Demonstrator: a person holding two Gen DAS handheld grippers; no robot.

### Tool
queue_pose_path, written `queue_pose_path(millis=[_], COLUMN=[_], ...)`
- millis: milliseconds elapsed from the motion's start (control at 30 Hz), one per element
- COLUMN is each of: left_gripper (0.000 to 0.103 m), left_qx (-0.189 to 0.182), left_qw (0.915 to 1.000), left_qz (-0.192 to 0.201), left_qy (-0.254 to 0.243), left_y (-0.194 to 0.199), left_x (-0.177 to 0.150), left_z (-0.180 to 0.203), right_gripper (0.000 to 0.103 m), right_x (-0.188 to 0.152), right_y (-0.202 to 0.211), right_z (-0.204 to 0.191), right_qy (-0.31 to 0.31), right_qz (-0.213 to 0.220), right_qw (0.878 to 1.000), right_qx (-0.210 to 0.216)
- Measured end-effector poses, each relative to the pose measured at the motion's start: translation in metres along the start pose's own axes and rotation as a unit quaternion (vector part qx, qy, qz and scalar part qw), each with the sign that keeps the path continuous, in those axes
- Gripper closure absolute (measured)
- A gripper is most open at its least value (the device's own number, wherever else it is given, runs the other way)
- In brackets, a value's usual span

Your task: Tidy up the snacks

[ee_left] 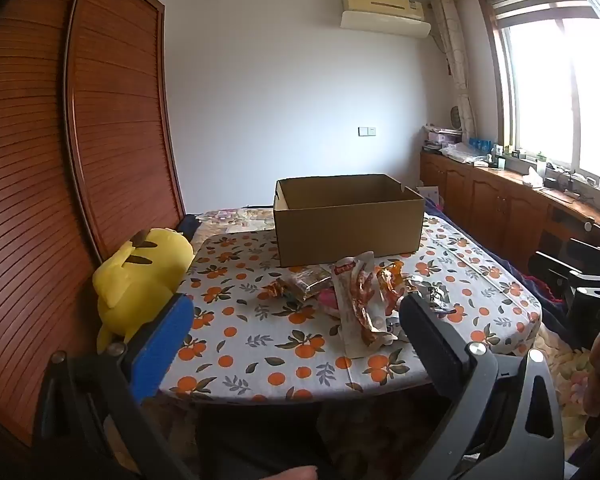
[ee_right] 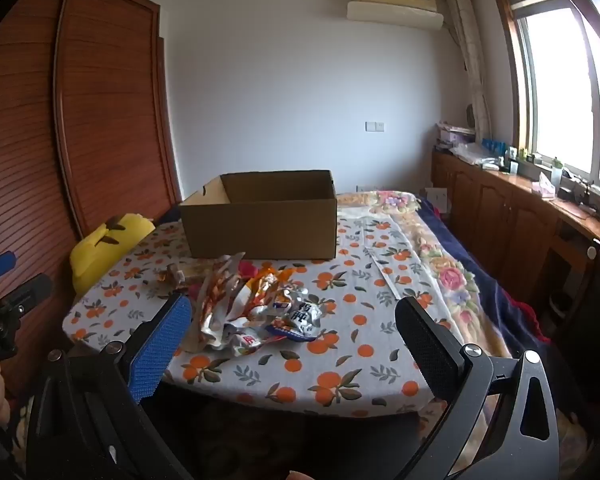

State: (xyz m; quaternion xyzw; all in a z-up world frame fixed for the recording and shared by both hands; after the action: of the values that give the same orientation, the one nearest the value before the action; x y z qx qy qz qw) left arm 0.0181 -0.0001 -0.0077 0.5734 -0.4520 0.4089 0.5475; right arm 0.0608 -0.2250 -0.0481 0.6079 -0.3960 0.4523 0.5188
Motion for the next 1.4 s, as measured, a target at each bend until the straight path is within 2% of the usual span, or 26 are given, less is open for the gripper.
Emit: queue_pose_path(millis=[1400], left_gripper=[0.000], left_qx=[-0.001], left_qw=[1.0000], left_qz=[-0.002], left_qy=[0.005], left_y=[0.0021], left_x=[0.0007], left_z=[0.0031], right_gripper=[0.000], right_x=[0.0030], right_y=[0.0037], right_z=[0.0004], right_qy=[0.004], right_qz=[0.002], right_qw=[1.000], right_qx=[-0.003])
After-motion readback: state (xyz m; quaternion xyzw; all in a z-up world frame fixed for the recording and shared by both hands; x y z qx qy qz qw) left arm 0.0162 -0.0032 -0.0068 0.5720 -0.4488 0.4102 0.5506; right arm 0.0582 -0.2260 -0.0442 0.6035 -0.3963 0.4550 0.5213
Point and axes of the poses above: each gripper's, at about its wrist camera, not at the fingertips, and y roughly against the way its jaws point, z to its right, x to its top, the point moved 2 cm from there along -y, roughly the way its jaws point, and after that the axes turned 8 degrees about z, right-handed, at the moved point
